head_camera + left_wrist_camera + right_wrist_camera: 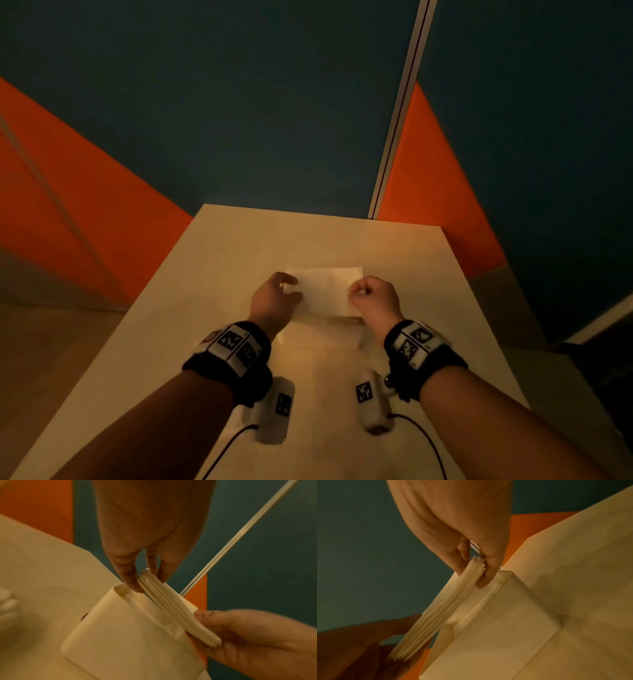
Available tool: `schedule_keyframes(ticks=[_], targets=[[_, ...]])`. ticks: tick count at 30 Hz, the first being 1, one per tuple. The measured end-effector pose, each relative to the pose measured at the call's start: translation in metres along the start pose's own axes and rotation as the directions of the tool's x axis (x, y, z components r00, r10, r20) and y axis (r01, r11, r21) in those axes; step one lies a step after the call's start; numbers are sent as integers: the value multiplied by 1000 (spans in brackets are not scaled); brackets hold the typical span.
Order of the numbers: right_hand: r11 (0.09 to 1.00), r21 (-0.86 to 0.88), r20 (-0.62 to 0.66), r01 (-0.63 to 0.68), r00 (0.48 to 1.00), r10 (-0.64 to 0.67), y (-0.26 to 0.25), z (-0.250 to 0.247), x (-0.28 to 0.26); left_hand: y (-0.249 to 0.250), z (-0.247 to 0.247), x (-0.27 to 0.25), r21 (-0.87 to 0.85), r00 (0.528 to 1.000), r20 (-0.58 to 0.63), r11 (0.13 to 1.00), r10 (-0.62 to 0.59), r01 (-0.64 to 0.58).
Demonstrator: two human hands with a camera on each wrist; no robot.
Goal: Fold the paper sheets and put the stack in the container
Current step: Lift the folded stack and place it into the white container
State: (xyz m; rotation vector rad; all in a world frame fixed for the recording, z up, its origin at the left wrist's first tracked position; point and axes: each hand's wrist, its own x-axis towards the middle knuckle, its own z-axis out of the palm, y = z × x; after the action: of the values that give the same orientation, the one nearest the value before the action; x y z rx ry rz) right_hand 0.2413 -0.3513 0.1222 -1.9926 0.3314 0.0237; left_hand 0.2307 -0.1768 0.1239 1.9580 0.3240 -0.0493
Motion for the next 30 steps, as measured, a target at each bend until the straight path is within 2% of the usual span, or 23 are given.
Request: schedule_keyframes(ticks=[3,5,7,9,12,14,16,17,19,21,24,25,27,30], targets=[[979,-202,17,3,1000,1,2,7,16,0,6,17,297,998,39,954,40,-50],[932,-362,69,15,998,10,2,9,21,-1,8,24,405,996,81,912,32,-62],[869,-494,96,30,995,21,-1,13,24,-1,11,27,463,993,118,883,24,-76],[746,-664,123,49,991,44,-5,15,24,0,15,28,547,986,164,830,26,-113],[526,-840,202,135,977,73,-9,16,21,1,21,24,708,974,226,685,10,-171],[406,-891,254,202,964,77,-8,16,18,-2,22,21,822,973,231,534,3,-197],[327,-914,284,239,954,95,-4,17,16,-6,22,18,883,973,228,414,31,-220],[313,-918,290,244,950,111,-1,17,15,-8,21,16,890,974,222,399,47,-222],[329,-911,305,250,943,130,2,15,14,-13,16,12,866,976,195,450,93,-216],[387,-887,311,252,945,98,2,10,10,-19,6,8,802,985,114,573,126,-166],[548,-801,241,241,968,-73,0,0,1,-34,-20,2,651,996,-69,759,51,6],[602,-763,198,236,972,-129,1,-3,-3,-43,-30,-1,616,994,-111,784,-11,78],[673,-701,135,235,971,-198,4,-10,-12,-64,-46,-10,599,980,-147,776,-136,198],[724,-649,124,235,971,-204,18,-18,-27,-95,-53,-33,612,959,-159,739,-234,282]])
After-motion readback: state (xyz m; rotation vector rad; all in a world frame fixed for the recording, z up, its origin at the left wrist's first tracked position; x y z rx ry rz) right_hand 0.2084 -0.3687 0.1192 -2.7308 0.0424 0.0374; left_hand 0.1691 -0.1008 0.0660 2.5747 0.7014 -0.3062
